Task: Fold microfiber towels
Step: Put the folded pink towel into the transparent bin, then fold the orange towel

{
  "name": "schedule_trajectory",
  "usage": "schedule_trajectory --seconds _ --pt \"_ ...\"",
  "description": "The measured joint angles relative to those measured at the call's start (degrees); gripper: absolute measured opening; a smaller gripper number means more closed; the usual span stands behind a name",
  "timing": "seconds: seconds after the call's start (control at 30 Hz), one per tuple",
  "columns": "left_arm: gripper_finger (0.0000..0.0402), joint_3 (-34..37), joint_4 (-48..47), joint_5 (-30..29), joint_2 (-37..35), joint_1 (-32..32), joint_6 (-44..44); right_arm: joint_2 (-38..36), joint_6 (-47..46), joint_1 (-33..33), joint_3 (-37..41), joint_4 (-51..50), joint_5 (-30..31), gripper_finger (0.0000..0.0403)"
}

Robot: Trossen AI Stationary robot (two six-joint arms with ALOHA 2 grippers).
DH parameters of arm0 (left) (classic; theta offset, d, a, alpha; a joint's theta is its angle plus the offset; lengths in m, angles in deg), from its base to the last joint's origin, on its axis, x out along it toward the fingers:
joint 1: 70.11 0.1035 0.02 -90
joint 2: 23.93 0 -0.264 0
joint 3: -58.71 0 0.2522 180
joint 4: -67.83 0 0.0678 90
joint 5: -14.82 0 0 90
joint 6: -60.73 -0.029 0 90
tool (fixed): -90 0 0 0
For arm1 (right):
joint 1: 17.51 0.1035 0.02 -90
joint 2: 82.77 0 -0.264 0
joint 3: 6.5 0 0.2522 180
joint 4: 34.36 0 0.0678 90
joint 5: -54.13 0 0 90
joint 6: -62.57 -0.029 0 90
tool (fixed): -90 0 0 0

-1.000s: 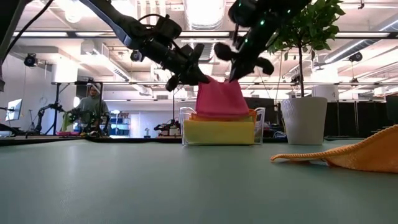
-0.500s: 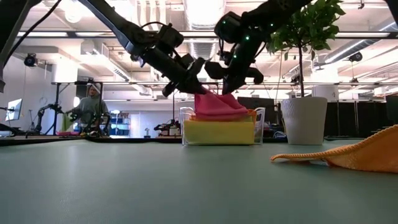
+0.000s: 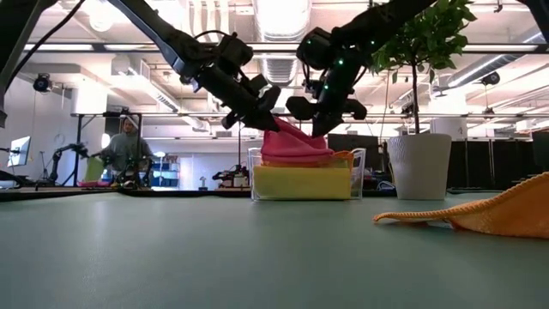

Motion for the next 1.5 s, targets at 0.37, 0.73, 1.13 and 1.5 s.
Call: schedule_trajectory --seconds 0.37,0.73,1.13,1.5 --pt "0.0080 0.02 0.04 -0.30 -0.02 0.00 -1.38 -0.02 2.82 -1.30 0.06 0.45 0.45 0.0042" --pt "0.0172 0.09 -1.41 -1.75 -2.86 0.02 -1.78 -0.26 8.92 -1.47 -4.44 2.93 0.59 0.0105" --pt "0.0173 0.09 -15.34 -1.57 -17.06 0.28 -9.38 -3.57 7.10 -1.25 -7.93 -10.01 -16.84 0.0124" --pt "0.0173 3.77 -21.56 -1.15 -24.98 -1.72 -7.43 -15.04 9.17 7.80 -7.57 -28.98 -27.27 0.0102"
